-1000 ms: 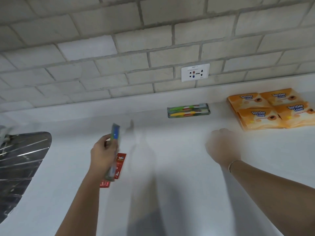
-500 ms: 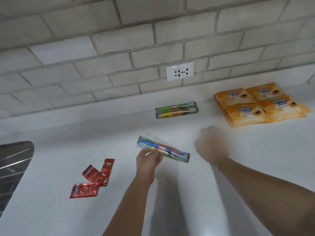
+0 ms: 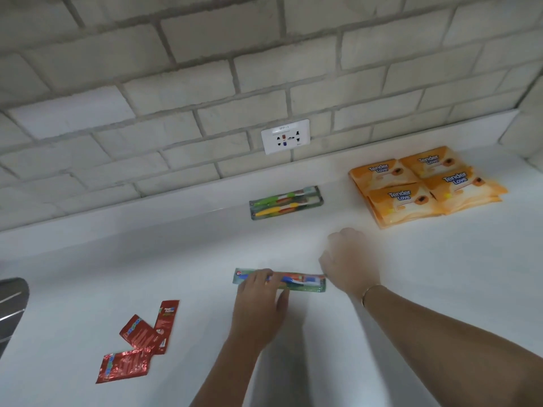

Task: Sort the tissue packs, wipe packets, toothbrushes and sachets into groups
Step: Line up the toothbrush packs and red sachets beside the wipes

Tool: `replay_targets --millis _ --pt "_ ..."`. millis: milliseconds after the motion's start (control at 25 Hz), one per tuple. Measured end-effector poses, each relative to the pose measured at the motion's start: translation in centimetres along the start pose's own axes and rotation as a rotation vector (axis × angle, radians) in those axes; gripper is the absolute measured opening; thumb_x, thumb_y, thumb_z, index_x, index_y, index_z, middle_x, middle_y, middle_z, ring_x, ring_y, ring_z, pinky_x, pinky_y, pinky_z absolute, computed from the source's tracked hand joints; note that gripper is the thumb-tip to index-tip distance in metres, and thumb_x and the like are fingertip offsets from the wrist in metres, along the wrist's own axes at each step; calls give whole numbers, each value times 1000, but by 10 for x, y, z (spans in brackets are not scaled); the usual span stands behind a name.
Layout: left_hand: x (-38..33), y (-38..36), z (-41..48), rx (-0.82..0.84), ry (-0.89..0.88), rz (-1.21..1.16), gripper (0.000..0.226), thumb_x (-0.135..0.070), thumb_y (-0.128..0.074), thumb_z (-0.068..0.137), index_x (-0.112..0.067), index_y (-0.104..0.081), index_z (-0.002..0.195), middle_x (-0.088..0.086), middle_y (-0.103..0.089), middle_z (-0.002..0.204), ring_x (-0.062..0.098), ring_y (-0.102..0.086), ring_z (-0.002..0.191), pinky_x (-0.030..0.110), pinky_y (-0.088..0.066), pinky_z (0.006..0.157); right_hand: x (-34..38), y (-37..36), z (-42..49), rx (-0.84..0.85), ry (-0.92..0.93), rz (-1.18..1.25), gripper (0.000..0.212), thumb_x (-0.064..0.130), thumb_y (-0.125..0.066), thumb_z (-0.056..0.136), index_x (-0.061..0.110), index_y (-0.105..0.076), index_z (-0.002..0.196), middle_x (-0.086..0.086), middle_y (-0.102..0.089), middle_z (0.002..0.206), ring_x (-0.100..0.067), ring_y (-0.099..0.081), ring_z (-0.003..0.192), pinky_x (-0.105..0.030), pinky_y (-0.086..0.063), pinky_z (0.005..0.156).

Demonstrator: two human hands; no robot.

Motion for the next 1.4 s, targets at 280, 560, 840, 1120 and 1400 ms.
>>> replay_targets --millis 280,560,840,1120,1400 --pt "2 -26 32 -38 42 189 49 -14 -86 68 -21 -77 116 10 -72 107 33 -69 91 44 -56 70 -1 1 1 11 -22 74 29 44 -42 95 29 -62 110 6 -52 115 -18 -46 110 -43 -39 93" --pt "-5 -21 115 108 169 304 26 -15 -61 88 -29 -75 105 0 -67 97 27 -62 86 37 -48 74 -3 4 8 1 -41 77 31 44 -39 97 28 -63 109 6 -52 115 -18 -47 111 -42 -39 91" --pt "-6 -28 156 133 203 289 32 -15 -54 96 -33 -73 114 -2 -70 100 23 -62 96 35 -48 86 -4 2 6 21 -44 89 33 47 -38 97 29 -61 112 7 -50 117 -16 -45 114 -41 -37 96" --pt "10 -36 172 -49 252 119 14 -26 -69 92 -27 -79 102 2 -73 101 28 -63 100 38 -44 82 -4 1 6 12 -49 84 30 50 -41 95 29 -60 106 7 -50 114 -17 -45 112 -41 -36 94" --pt "27 -60 175 -90 29 -44 48 -30 -46 103 -17 -50 148 10 -51 153 32 -43 144 53 -31 122 -3 3 5 40 -45 66 35 54 -39 96 29 -60 111 7 -51 118 -18 -45 116 -42 -36 97"
Point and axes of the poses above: each hand's wrist, its own z-axis towards the middle knuckle, its own y-axis out of the back of the hand, x = y × z, the point moved 4 cm from there along z, towards the middle knuckle
